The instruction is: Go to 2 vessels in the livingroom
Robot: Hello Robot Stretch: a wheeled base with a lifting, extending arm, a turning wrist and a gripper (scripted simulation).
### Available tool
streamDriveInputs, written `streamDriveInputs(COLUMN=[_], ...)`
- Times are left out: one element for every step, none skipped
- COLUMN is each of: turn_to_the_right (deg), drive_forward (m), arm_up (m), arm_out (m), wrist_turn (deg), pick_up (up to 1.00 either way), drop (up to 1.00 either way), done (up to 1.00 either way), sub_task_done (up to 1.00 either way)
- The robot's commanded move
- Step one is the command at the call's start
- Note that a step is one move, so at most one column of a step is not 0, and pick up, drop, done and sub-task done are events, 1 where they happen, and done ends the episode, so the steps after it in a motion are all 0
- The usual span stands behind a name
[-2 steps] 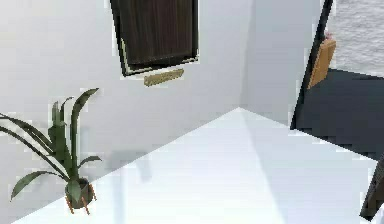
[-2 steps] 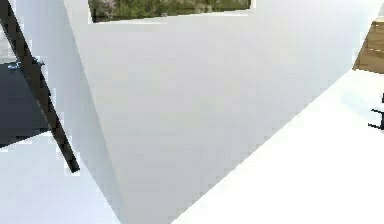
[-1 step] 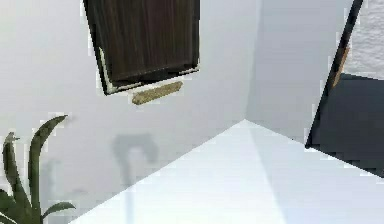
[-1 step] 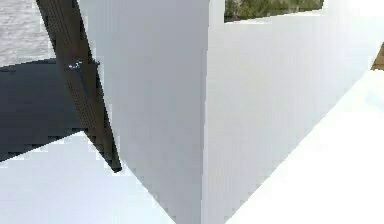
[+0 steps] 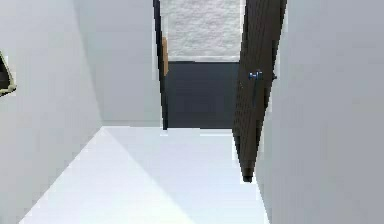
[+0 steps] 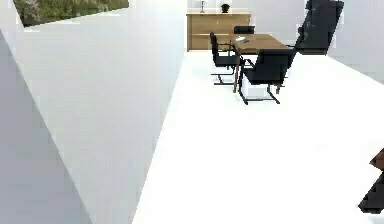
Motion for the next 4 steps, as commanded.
streamDriveInputs(turn_to_the_right=[0.0,9.0,0.0,0.0], drive_forward=[1.0,0.0,0.3,1.0], arm_up=[0.0,0.0,0.0,0.0], arm_out=[0.0,0.0,0.0,0.0], wrist_turn=[0.0,0.0,0.0,0.0], pick_up=[0.0,0.0,0.0,0.0], drop=[0.0,0.0,0.0,0.0], done=[0.0,0.0,0.0,0.0], sub_task_done=[0.0,0.0,0.0,0.0])
